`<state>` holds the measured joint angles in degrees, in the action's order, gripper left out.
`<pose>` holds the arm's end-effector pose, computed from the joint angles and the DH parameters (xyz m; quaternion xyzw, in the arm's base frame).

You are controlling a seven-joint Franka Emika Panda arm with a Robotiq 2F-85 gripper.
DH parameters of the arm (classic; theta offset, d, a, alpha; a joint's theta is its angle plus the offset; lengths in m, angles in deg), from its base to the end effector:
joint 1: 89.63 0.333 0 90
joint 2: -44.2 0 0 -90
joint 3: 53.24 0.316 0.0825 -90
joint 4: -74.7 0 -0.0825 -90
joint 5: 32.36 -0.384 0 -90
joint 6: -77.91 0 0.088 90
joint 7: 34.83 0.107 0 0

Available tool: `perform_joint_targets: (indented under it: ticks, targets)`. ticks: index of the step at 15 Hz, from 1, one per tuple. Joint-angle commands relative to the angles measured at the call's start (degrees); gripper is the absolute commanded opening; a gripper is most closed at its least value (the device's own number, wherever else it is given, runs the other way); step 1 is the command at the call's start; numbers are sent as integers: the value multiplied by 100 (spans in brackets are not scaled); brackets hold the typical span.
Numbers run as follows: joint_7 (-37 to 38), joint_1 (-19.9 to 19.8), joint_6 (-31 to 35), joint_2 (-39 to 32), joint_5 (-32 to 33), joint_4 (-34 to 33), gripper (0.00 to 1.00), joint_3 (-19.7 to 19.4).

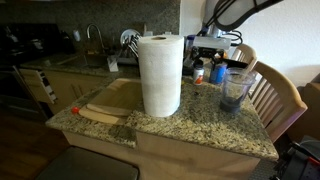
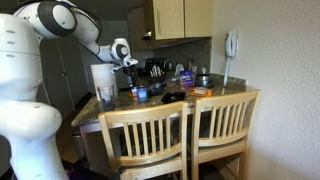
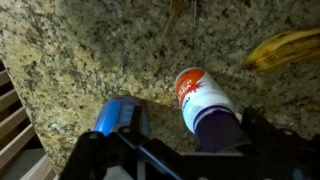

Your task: Move the white and orange bottle forward

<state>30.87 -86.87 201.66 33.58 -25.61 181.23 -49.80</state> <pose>0.6155 0.0604 0.4308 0.8799 -0.4695 0.0733 0.0027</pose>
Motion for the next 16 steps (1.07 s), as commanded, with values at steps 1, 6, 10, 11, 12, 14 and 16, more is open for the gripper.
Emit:
perform_joint_targets:
  ticks: [1, 6, 10, 11, 12, 14, 16]
  targets:
    - [-12, 127, -27, -76, -30, -39, 100, -132]
    - [-3, 142, -58, -167, -32, -143, 100, -143]
    - [670, 239, 271, -250, 348, -133, 100, -289]
    - [191, 183, 19, -173, 60, -147, 100, -197]
    - [409, 214, 87, -184, 179, -146, 100, -241]
    - [542, 236, 136, -203, 229, -146, 100, -278]
    - [559, 247, 149, -204, 231, -146, 100, -288]
